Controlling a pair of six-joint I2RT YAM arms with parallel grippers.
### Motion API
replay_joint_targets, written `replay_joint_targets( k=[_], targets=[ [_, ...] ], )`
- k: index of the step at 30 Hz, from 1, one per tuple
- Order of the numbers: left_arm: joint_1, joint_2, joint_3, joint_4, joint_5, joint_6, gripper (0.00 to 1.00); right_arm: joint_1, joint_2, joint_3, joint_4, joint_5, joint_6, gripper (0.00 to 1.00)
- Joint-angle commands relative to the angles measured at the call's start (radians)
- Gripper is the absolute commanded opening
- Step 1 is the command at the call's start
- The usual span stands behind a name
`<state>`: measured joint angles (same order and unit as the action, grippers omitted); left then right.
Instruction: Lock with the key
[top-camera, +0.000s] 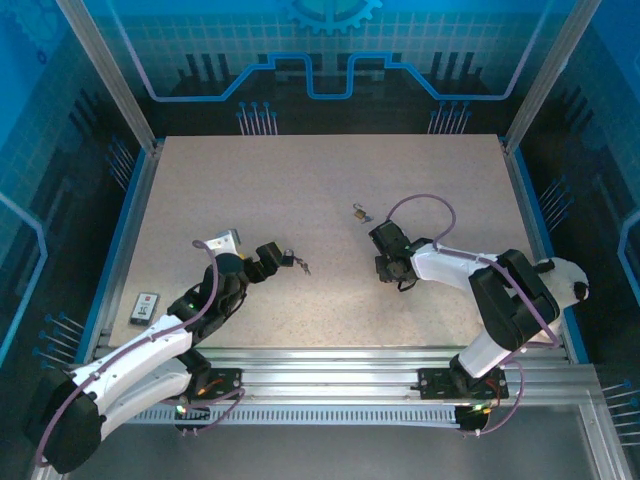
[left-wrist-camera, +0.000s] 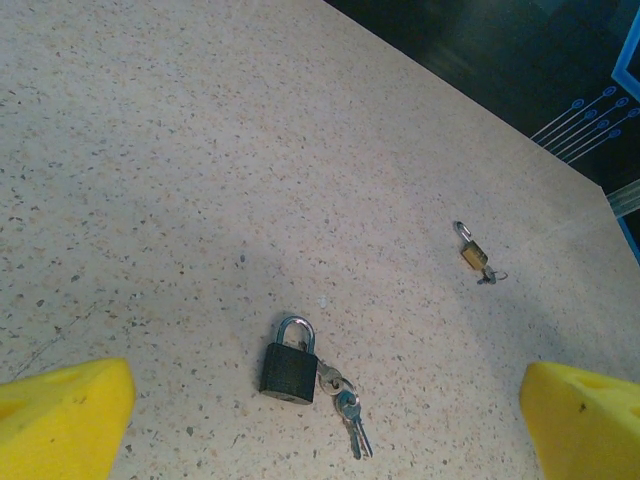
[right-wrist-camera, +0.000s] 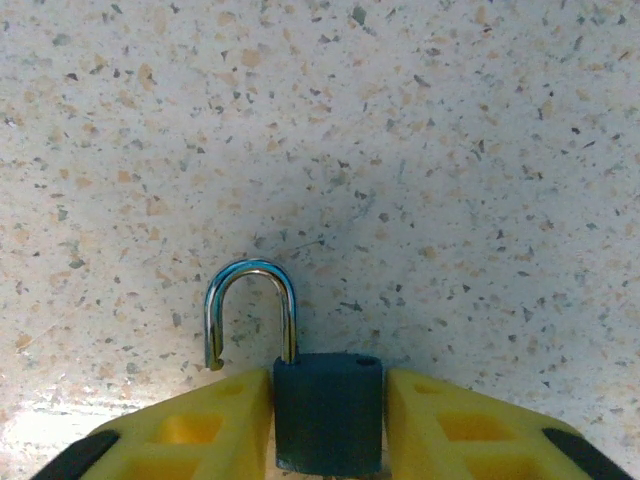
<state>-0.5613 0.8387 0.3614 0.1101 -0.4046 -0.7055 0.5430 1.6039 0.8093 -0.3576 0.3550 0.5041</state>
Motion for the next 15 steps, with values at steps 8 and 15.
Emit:
replay_joint_targets(
  k=[8,15],
  targets=[
    [-0.006,0.005,-0.011,0.002,-0.03,0.012,0.99,0.007,-0.02,-0.018,-0.043,-0.02,0.046,0.36],
    [-0.005,0.009,-0.01,0.003,-0.031,0.014,0.99,0.001,-0.016,-0.015,-0.067,-0.009,0.059,0.34]
  ],
)
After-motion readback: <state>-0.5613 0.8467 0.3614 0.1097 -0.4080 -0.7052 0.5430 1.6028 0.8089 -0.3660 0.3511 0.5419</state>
